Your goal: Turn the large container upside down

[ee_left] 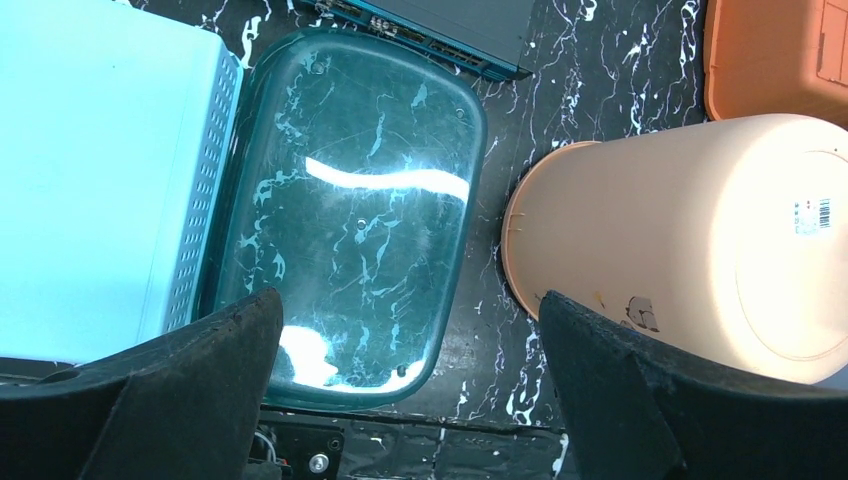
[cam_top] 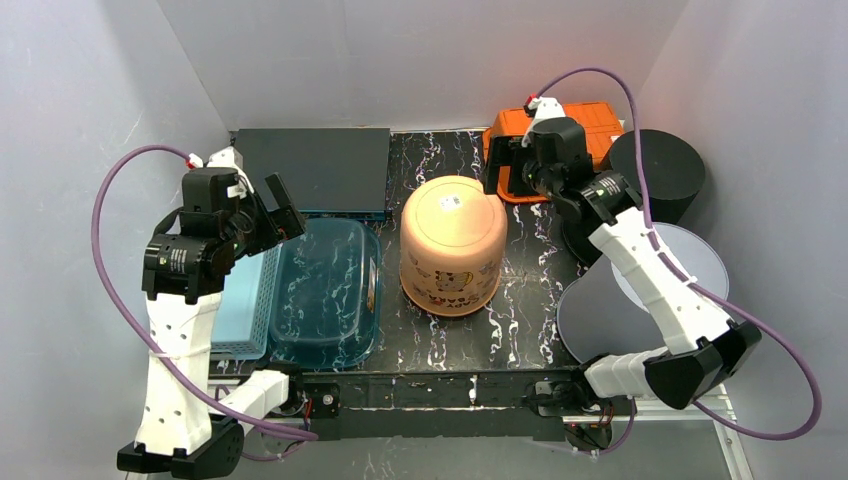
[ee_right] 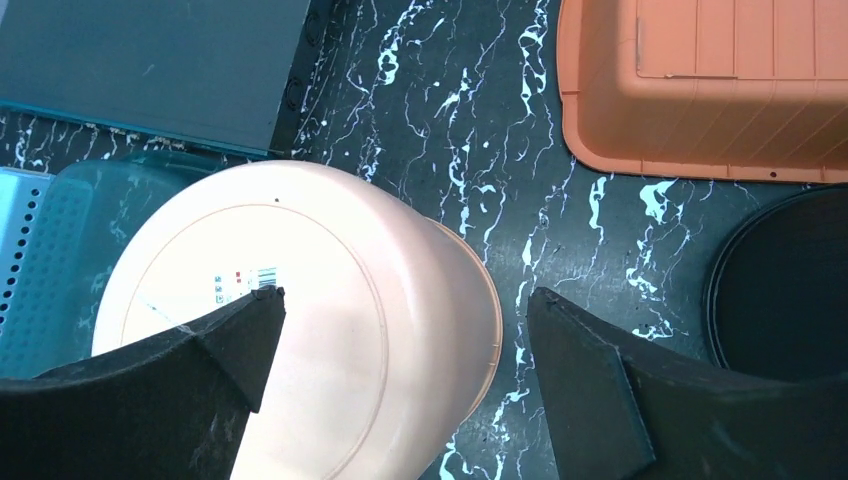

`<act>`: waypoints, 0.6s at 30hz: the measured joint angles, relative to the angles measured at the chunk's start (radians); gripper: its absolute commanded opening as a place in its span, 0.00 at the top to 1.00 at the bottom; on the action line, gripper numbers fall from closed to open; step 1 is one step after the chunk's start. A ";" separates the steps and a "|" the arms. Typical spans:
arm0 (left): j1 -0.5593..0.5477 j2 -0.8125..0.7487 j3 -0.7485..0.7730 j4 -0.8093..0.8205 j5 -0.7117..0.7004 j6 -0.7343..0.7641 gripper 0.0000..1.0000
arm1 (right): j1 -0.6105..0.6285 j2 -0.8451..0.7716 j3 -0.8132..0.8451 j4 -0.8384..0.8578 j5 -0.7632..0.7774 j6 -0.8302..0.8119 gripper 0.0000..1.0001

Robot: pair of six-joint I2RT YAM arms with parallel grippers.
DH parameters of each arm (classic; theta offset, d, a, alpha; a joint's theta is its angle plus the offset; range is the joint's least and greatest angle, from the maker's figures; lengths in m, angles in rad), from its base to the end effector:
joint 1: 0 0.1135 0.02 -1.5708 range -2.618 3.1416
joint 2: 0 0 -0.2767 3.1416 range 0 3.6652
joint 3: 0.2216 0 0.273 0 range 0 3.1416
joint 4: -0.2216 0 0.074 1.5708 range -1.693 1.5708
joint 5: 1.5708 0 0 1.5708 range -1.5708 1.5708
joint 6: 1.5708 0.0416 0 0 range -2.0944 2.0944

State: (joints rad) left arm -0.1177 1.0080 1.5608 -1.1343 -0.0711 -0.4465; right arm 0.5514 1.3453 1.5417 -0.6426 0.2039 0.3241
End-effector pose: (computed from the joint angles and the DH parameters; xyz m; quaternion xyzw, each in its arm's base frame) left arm 0.1632 -0.0163 0.4750 -0.1606 0.8650 -0.1020 0.4644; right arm 0.2694 0.1558 0.4445 -0.0415 0.8424 0.1468 0.5169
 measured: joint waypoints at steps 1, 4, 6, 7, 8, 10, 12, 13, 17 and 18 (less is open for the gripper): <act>0.000 -0.004 0.001 0.000 -0.003 0.000 0.02 | 0.001 -0.017 -0.021 0.000 -0.007 0.010 0.01; 0.000 -0.010 0.006 -0.001 -0.011 0.001 0.02 | 0.000 -0.037 -0.033 -0.002 -0.022 0.020 0.01; 0.000 -0.013 0.008 -0.001 -0.018 0.001 0.02 | 0.000 -0.041 -0.032 0.000 -0.024 0.021 0.01; 0.000 -0.015 0.008 -0.001 -0.021 0.001 0.02 | 0.000 -0.041 -0.033 -0.002 -0.024 0.021 0.01; 0.000 -0.016 0.008 -0.001 -0.024 0.001 0.02 | 0.000 -0.041 -0.033 -0.002 -0.024 0.021 0.01; 0.000 -0.016 0.008 -0.001 -0.027 0.001 0.02 | 0.000 -0.041 -0.033 -0.003 -0.024 0.021 0.01; 0.000 -0.016 0.008 -0.001 -0.031 0.001 0.02 | 0.000 -0.041 -0.033 -0.003 -0.024 0.024 0.01; 0.000 -0.016 0.008 -0.001 -0.034 0.001 0.02 | 0.000 -0.041 -0.033 -0.003 -0.025 0.026 0.01; 0.000 -0.016 0.008 -0.001 -0.044 0.000 0.02 | 0.000 -0.041 -0.033 -0.004 -0.033 0.037 0.01; 0.000 -0.016 0.008 -0.001 -0.044 0.000 0.02 | 0.000 -0.041 -0.033 -0.004 -0.036 0.039 0.01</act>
